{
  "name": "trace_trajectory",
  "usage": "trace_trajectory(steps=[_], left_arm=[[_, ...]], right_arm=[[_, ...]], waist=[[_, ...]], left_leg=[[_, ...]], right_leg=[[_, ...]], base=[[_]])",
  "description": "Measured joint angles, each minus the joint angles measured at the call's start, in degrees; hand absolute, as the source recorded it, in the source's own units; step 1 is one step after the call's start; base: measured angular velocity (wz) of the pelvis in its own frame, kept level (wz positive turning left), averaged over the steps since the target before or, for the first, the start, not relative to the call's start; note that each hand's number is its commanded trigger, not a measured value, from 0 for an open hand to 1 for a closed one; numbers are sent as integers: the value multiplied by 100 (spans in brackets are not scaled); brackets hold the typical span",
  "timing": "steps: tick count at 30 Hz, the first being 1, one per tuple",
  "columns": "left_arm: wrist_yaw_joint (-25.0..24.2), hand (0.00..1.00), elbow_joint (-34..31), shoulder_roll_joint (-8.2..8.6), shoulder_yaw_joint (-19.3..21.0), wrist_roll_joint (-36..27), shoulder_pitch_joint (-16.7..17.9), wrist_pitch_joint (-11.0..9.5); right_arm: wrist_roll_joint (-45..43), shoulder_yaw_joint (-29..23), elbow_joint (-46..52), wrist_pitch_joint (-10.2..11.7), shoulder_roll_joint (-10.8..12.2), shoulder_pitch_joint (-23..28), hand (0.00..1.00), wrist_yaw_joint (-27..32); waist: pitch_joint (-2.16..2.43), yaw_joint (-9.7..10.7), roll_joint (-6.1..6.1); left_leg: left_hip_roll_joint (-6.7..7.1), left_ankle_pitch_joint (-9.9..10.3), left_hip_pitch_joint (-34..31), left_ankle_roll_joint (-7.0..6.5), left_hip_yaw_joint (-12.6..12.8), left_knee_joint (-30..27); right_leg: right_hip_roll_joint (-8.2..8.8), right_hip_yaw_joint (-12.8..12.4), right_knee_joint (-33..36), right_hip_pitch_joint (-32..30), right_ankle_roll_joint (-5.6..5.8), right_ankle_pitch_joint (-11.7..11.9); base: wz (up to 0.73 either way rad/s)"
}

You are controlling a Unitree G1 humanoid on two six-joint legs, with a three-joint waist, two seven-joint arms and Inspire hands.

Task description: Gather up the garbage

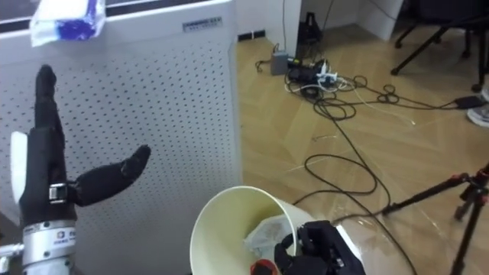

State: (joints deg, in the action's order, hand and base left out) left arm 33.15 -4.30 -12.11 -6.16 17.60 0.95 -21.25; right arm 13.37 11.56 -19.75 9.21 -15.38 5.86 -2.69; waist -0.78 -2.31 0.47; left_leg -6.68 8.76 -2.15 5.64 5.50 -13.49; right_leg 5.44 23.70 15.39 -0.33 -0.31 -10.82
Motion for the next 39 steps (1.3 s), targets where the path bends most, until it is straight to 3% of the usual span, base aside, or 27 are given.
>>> trace_trajectory(steps=[5, 9, 15, 25, 28, 31, 34, 39], left_arm=[[46, 0, -100, -3, 119, 278, 3, -103], [286, 0, -174, -6, 390, 840, 2, -143], [677, 0, -290, -7, 725, 1135, -13, -167], [913, 0, -293, -28, 783, 1315, -16, -166], [917, 0, -292, -53, 779, 1420, -14, -162], [914, 0, -292, -102, 777, 1474, -15, -163], [893, 0, -292, -280, 769, 1471, -46, -159], [881, 0, -308, -422, 703, 1539, -202, -79]], right_arm=[[-23, -2, -1, 0, 19, 0, 100, -67], [-46, -32, 0, 0, 19, -10, 100, -125], [-123, -114, 0, 0, -18, -8, 100, -151], [-244, -222, 24, 0, -76, -14, 100, -174], [-244, -282, 23, 0, -76, -27, 100, -185], [-249, -362, 23, 0, -74, -32, 100, -206], [-247, -369, 23, 0, -73, -38, 100, -250], [-247, -370, 23, -3, -82, -38, 100, -376]], waist=[[7, -81, -11], [12, -115, -6], [21, -100, -3], [15, -107, 8], [-7, -108, 51], [7, -90, 125], [20, -73, 182], [9, -71, 224]], left_leg=[[71, -24, 77, -40, 38, 1], [79, -30, 59, -50, 39, 4], [86, -30, 93, -50, 63, 13], [95, -30, 144, -51, 56, 28], [99, -30, 128, -52, 51, 14], [100, -31, 48, -56, 50, -13], [100, -40, -11, -69, 46, -15], [104, -40, -39, -69, 47, -10]], right_leg=[[50, 9, -76, 143, 81, -12], [55, 41, -87, 151, 85, -11], [51, 124, -173, 273, 101, -1], [61, 143, -185, 336, 104, -1], [63, 136, -185, 331, 107, -1], [67, 123, -170, 254, 108, 0], [65, 123, -163, 202, 108, 0], [70, 127, -175, 181, 108, 0]], base=[[9], [6], [6], [2], [0], [0], [0], [0]])
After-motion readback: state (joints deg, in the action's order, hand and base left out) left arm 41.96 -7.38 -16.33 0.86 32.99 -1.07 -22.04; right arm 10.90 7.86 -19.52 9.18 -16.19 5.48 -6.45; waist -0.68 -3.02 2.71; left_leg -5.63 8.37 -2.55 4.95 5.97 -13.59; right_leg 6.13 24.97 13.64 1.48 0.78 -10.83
